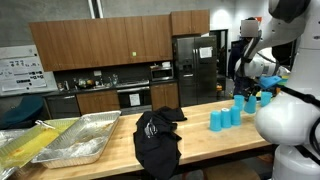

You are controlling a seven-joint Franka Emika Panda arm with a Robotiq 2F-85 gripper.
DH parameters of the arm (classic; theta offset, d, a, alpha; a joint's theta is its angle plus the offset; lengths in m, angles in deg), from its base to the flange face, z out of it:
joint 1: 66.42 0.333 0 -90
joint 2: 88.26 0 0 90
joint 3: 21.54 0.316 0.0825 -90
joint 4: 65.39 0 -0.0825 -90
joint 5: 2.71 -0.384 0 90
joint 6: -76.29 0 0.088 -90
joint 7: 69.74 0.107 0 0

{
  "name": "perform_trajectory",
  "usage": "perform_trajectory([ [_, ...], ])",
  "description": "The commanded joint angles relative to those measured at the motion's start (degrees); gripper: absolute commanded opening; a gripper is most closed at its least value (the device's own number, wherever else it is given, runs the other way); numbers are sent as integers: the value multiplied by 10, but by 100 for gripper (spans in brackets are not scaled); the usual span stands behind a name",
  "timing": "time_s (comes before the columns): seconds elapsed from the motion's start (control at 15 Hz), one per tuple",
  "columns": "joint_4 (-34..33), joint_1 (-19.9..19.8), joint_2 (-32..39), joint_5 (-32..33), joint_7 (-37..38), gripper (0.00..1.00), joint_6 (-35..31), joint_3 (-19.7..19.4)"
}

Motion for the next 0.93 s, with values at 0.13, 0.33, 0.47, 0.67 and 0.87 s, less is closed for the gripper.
perform_trajectory([
  [0.13, -16, -3, 60, -68, -11, 38, -36, 5],
  [0.33, -34, 3, 71, -123, -2, 38, 18, 0],
  [0.47, -44, -14, 75, -138, 10, 38, 40, 15],
  [0.67, -63, -20, 82, -160, 17, 38, 69, 18],
  [0.87, -73, -25, 90, -156, 31, 38, 60, 20],
])
